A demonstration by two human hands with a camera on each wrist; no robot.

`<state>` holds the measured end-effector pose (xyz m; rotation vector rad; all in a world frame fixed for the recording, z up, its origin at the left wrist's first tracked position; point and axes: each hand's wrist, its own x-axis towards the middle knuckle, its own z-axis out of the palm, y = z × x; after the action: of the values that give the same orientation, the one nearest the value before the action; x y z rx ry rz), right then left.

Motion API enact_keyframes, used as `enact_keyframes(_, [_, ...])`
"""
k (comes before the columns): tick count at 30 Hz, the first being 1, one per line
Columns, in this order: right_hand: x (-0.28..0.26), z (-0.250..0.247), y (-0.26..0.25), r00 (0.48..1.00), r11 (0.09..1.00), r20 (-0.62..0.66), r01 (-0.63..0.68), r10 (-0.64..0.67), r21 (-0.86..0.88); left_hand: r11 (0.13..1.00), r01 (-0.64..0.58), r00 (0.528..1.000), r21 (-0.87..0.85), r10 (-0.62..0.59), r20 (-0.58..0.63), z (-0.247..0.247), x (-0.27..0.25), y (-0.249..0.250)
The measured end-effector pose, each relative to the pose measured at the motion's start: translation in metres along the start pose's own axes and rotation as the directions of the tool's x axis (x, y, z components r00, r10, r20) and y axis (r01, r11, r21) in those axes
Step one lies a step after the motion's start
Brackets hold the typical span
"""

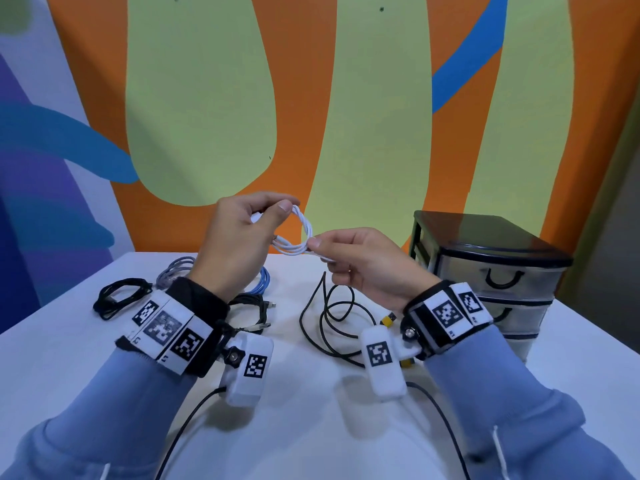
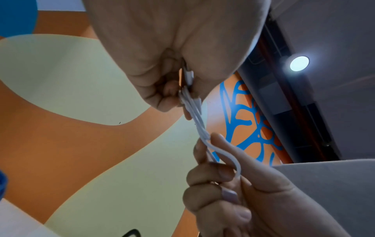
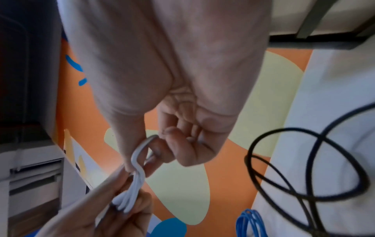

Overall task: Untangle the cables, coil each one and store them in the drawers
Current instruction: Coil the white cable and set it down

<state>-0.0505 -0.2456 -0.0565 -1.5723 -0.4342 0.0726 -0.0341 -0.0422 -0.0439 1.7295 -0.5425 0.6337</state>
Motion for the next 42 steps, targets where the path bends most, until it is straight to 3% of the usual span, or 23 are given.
enact_keyframes(2, [-0.001,-0.005,-0.001,0.999,0.986,-0.037,0.026,-0.032,-0.162,1.0,-0.012,1.0,0.004,0.012,0.015,0.001,-0.001,0.002])
enact_keyframes(4, [-0.001,-0.006,0.001,0.99,0.906,-0.09,0.058,-0.105,-0.42,1.0,-0.022,1.0,0.007,0.022,-0.006,-0.001,-0.001,0.003])
enact_keyframes(6, [0.0,-0.004,0.005,0.986,0.859,-0.098,0.065,-0.133,-0.507,1.0,-0.024,0.997,0.001,0.024,-0.067,-0.006,0.003,-0.001])
enact_keyframes(8, [-0.001,-0.002,0.005,0.988,0.917,-0.08,0.09,-0.131,-0.389,1.0,-0.015,0.993,0.013,0.017,-0.119,-0.009,0.006,-0.006])
enact_keyframes(11, [-0.004,0.006,-0.003,0.996,0.995,-0.021,0.085,-0.086,-0.05,0.997,-0.029,0.983,0.067,0.041,-0.177,-0.008,0.008,-0.009])
enact_keyframes(15, [-0.004,0.014,-0.007,0.996,0.948,0.081,-0.054,0.03,0.315,0.98,-0.101,0.958,0.173,0.143,-0.25,-0.006,0.005,-0.007])
enact_keyframes(19, [-0.002,0.022,0.001,0.998,0.943,0.064,-0.002,-0.021,0.334,0.977,-0.134,0.955,0.165,0.172,-0.241,-0.004,0.001,-0.002])
enact_keyframes(22, [-0.002,0.029,0.007,0.993,0.953,0.064,0.079,-0.102,0.292,0.997,-0.067,0.992,0.029,0.07,-0.109,-0.001,0.0,0.002])
enact_keyframes(26, [0.002,0.033,0.009,0.966,0.929,-0.213,0.209,-0.147,0.305,0.986,0.043,0.999,-0.162,-0.044,-0.001,0.001,-0.001,0.008])
enact_keyframes(30, [0.005,0.03,0.008,0.899,0.934,-0.409,0.271,-0.158,0.234,0.965,0.12,0.991,-0.232,-0.103,0.084,0.001,-0.004,0.013])
enact_keyframes(34, [0.009,0.023,0.011,0.889,0.954,-0.431,0.247,-0.153,0.17,0.958,0.167,0.98,-0.234,-0.135,0.146,0.002,-0.005,0.01])
enact_keyframes(37, [0.013,0.018,0.02,0.846,0.986,-0.507,0.137,-0.167,-0.097,0.978,0.121,0.976,-0.17,-0.086,0.2,0.01,-0.01,0.011])
enact_keyframes(39, [0.015,0.016,0.024,0.817,0.942,-0.525,0.06,-0.237,-0.331,0.987,0.074,0.976,-0.142,-0.043,0.215,0.016,-0.015,0.013])
enact_keyframes(40, [0.014,0.017,0.024,0.814,0.918,-0.515,0.055,-0.268,-0.392,0.988,0.063,0.978,-0.143,-0.033,0.206,0.018,-0.015,0.013])
enact_keyframes(42, [0.012,0.018,0.021,0.86,0.926,-0.444,0.083,-0.254,-0.368,0.984,0.061,0.988,-0.168,-0.035,0.15,0.017,-0.014,0.013])
